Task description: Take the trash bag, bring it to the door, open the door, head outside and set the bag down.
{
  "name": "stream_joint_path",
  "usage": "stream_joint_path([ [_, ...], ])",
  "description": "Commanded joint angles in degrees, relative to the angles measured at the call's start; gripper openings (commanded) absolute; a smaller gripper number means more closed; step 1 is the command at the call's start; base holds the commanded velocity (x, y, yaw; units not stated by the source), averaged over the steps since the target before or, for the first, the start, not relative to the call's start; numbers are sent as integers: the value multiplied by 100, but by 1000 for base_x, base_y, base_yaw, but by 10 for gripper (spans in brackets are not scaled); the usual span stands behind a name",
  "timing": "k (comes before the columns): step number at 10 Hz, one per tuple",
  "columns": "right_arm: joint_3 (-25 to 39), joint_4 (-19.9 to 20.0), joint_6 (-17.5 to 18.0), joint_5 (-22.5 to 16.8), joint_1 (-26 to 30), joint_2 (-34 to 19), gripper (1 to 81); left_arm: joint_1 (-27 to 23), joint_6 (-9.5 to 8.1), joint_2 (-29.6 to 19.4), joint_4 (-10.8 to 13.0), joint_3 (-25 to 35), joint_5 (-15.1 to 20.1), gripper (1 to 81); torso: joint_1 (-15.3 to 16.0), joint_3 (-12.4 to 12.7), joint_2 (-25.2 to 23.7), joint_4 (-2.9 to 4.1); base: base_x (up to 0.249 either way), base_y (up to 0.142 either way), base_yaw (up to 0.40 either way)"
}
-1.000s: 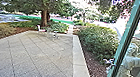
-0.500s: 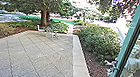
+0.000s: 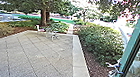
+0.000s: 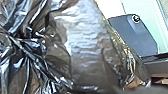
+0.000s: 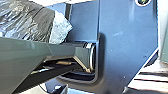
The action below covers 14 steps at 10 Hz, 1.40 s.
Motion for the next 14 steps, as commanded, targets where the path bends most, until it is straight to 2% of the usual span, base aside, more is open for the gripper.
stream_joint_path([
  [1, 65, -47, -23, -328, 234, 52, 811, -317, 52, 19, 49, 20, 260, 10, 0, 0, 0, 0, 125, 73, 0],
  [7, 65, -47, -23, -345, 278, 61, 811, -325, 52, 27, 58, 20, 260, 10, 11, -5, 13, 0, 126, 74, 0],
  [14, 65, -56, -23, -345, 260, 61, 811, -308, 52, 19, 49, 20, 260, 10, 15, -9, 19, 0, 132, 0, 0],
])
